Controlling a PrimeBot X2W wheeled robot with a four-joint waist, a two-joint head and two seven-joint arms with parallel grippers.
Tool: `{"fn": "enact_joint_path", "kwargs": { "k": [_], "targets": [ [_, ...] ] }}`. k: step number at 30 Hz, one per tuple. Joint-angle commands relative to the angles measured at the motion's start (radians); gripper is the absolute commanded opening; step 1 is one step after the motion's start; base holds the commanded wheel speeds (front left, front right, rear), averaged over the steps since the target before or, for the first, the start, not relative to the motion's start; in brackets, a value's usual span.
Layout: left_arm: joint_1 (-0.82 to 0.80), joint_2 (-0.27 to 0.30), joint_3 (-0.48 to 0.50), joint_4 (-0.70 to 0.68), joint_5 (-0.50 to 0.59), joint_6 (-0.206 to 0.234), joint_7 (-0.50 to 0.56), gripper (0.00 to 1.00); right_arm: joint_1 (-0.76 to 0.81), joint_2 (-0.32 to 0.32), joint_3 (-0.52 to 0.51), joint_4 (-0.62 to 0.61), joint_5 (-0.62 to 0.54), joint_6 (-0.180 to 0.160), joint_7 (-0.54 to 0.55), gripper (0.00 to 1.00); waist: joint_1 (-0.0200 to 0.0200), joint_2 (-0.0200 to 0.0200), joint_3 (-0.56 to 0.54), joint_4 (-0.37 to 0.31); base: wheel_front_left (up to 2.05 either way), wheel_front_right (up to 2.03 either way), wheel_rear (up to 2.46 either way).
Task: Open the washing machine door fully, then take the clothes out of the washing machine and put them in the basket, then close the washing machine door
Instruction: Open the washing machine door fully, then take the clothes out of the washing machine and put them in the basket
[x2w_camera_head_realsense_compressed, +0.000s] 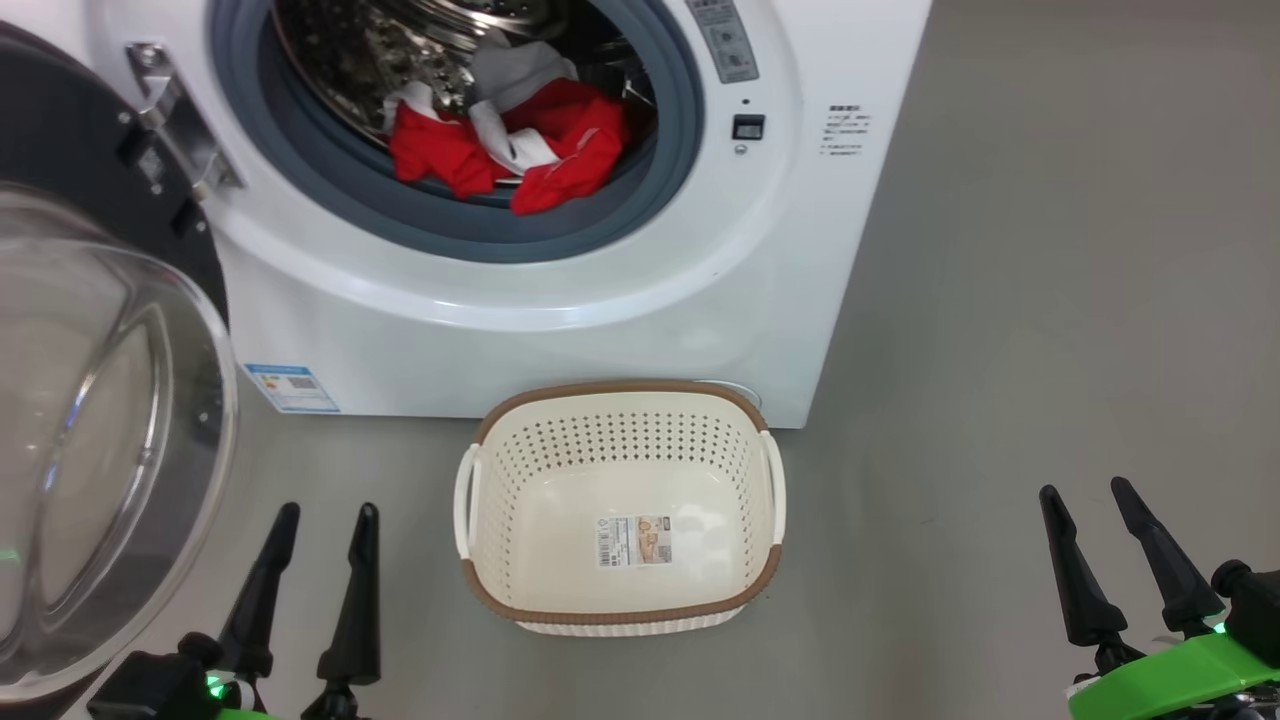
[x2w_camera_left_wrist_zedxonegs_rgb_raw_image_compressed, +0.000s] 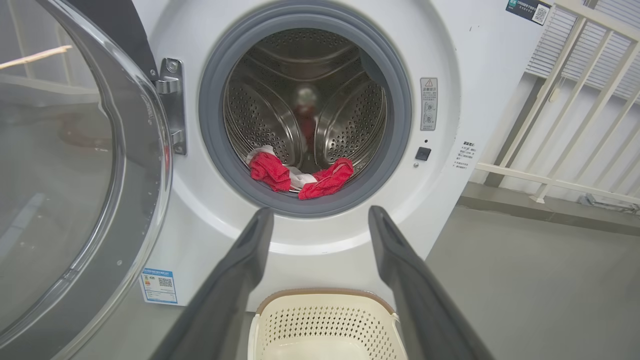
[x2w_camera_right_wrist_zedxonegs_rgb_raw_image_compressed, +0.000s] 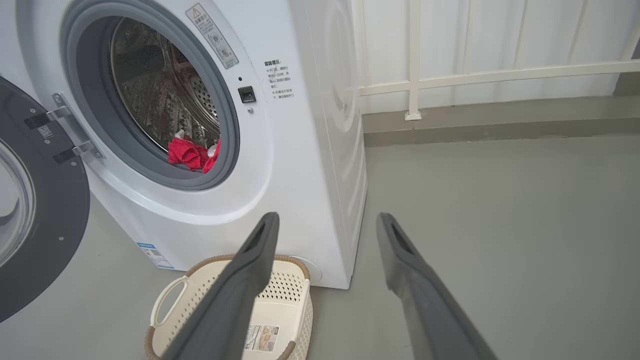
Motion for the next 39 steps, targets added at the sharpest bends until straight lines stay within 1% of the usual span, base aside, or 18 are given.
{"fn": "enact_joint_path", "kwargs": {
  "k": [1,7,15,24,39],
  "targets": [
    [0.003,0.023,0.02,-0.032,-0.003,0.001,-0.008,1.0,-0.005,-0.016,0.01,-0.029,0.003,0.007,-0.009,1.0,0.0,0.0,0.004,-0.022,0.0,0.0,0.0],
    [0.01,0.02,0.003,-0.041,-0.001,0.001,-0.008,1.0,0.0,-0.012,-0.012,-0.036,0.004,0.007,-0.009,1.0,0.0,0.0,0.004,-0.051,0.0,0.0,0.0],
    [0.011,0.023,-0.024,-0.046,-0.015,0.001,-0.008,1.0,0.015,-0.005,-0.04,-0.044,0.004,0.007,-0.009,1.0,0.0,0.0,0.003,-0.072,0.0,0.0,0.0],
    [0.008,0.029,-0.037,-0.047,-0.011,0.001,-0.008,1.0,0.029,0.008,-0.065,-0.047,0.001,0.007,-0.009,1.0,0.0,0.0,0.004,-0.078,0.0,0.0,0.0],
    [0.0,0.036,-0.047,-0.055,-0.019,0.001,-0.008,1.0,0.027,0.011,-0.067,-0.05,-0.002,0.007,-0.009,1.0,0.0,0.0,0.006,-0.071,0.0,0.0,0.0]
  ]
}}
